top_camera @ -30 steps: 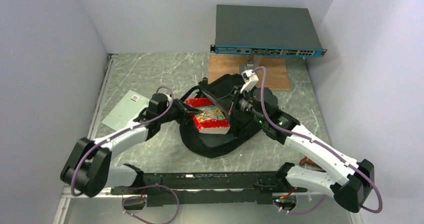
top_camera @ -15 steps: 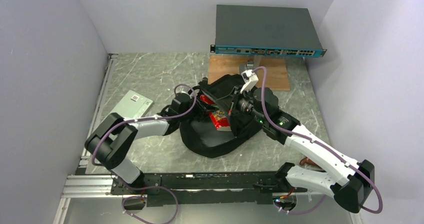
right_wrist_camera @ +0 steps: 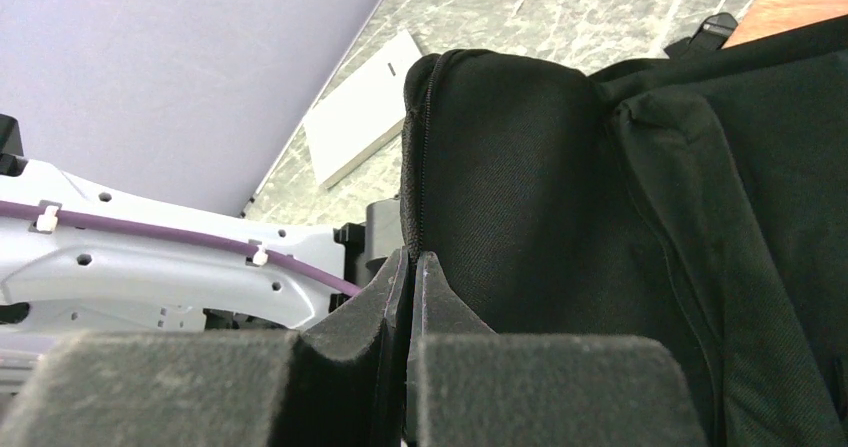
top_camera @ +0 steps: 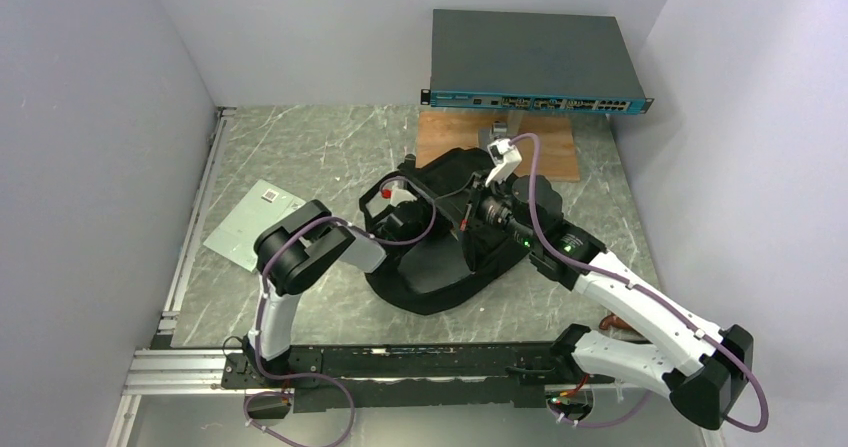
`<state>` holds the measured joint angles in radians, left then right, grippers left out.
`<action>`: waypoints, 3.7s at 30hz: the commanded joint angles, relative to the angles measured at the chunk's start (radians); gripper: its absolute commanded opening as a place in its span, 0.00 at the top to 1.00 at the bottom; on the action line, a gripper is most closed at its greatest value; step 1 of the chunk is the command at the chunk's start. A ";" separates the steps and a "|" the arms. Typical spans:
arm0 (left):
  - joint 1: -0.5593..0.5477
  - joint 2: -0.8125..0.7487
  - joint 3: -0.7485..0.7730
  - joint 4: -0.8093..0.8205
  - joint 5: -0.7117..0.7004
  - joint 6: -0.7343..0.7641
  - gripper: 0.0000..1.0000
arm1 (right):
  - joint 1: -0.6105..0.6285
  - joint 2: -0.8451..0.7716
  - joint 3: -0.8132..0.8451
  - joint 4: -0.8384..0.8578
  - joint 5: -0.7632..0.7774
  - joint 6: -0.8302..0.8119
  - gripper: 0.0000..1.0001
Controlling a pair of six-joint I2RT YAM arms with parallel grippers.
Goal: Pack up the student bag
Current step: Place the book in the student bag, then move the book to the center of the board.
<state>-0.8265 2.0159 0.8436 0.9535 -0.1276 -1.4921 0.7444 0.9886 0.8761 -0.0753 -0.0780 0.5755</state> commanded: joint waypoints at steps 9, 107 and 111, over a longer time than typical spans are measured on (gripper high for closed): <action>-0.028 0.079 0.164 -0.149 -0.128 -0.096 0.75 | -0.015 -0.079 0.010 0.036 0.005 -0.020 1.00; 1.118 -0.429 -0.025 -1.558 0.458 0.742 0.04 | 0.237 0.360 0.008 0.149 -0.110 -0.150 0.03; 1.086 -0.490 -0.142 -1.501 0.564 0.731 0.05 | 0.281 0.500 0.083 0.189 -0.113 -0.081 0.16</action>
<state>0.3031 1.5352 0.8246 -0.5499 0.2653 -0.7242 0.9886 1.3987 0.8745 0.0410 -0.1989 0.4294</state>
